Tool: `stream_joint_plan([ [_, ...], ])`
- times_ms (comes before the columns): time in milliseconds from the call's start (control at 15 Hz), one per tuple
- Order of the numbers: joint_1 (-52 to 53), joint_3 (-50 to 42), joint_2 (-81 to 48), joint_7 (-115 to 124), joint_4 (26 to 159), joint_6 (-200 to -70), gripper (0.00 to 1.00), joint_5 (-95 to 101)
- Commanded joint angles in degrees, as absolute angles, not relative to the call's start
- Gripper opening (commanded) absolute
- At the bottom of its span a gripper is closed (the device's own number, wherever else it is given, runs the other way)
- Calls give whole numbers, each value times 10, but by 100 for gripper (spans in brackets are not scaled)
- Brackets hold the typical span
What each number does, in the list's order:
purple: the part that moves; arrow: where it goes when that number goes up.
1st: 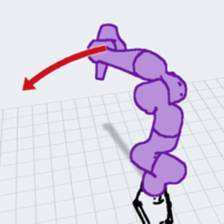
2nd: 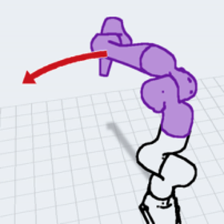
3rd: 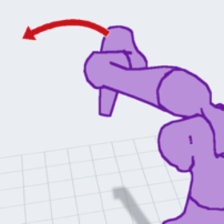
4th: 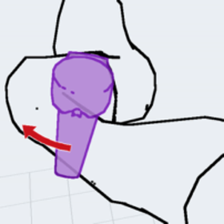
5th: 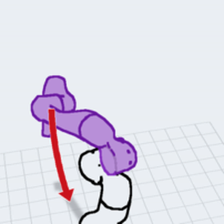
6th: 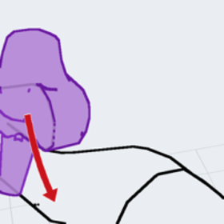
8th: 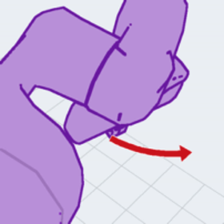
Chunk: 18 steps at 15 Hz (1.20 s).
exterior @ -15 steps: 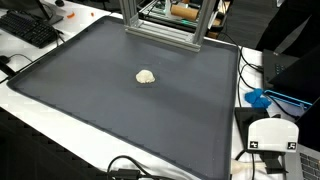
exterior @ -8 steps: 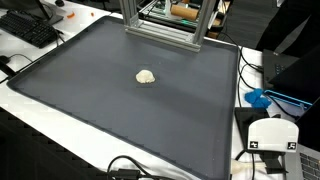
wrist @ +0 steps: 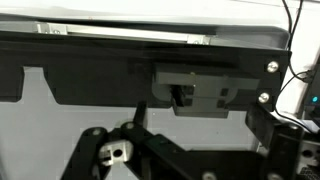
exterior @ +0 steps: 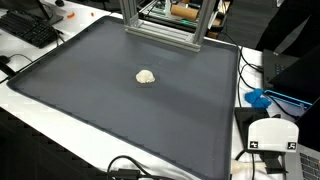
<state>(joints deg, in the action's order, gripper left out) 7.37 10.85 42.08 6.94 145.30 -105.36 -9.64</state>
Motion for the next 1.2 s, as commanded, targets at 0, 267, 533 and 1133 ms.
stream_joint_plan([
  [0,88,119,439,81,1492,-1095,100,-102],
  [267,91,125,434,85,1506,-1123,100,-95],
  [533,92,127,429,87,1516,-1138,100,-93],
  [1133,101,129,421,90,1531,-1150,100,-98],
])
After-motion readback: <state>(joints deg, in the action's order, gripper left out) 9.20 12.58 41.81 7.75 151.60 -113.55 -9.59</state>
